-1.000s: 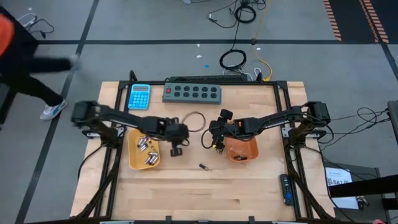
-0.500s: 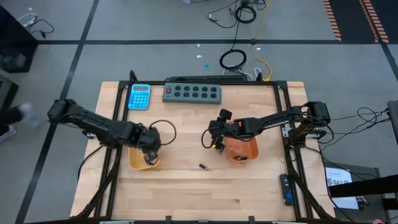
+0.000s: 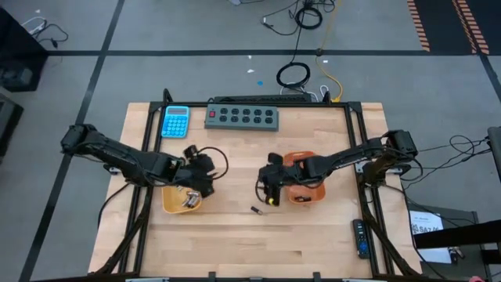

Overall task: Sort batteries
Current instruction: Put the black battery into the orange bin

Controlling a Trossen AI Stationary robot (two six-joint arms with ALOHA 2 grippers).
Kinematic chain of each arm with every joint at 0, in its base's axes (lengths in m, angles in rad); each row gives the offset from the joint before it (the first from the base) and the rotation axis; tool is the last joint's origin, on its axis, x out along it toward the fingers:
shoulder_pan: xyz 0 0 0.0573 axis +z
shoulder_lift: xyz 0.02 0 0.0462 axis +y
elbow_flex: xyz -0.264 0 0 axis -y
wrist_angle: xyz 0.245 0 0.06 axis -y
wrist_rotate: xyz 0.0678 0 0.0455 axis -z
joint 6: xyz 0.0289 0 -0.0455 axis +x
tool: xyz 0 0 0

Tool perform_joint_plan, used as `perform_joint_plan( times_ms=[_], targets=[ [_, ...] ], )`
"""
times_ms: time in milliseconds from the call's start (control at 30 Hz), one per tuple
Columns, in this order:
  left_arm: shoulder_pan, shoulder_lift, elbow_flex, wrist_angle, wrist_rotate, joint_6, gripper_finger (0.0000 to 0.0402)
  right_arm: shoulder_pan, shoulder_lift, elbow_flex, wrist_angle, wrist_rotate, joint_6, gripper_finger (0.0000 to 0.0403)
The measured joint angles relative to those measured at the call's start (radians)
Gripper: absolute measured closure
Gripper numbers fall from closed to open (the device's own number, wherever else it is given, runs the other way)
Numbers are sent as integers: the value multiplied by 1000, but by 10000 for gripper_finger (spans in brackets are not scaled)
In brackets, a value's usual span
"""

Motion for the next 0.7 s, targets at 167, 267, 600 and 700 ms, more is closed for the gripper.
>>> perform_joint_plan(
  times_ms=[167, 267, 600, 700],
  targets=[
    [-3, 87, -26, 289, -16, 157, 197, 112, 14, 103, -105, 38, 68, 218],
    [-28, 145, -42, 383, -28, 118, 197, 158, 52, 156, -162, 57, 109, 218],
    [-209, 273, -60, 608, -251, 169, 219, 250, 260, 262, -176, 146, 229, 218],
    [-249, 315, -60, 666, -299, 224, 221, 249, 308, 288, -186, 179, 247, 218]
  ],
)
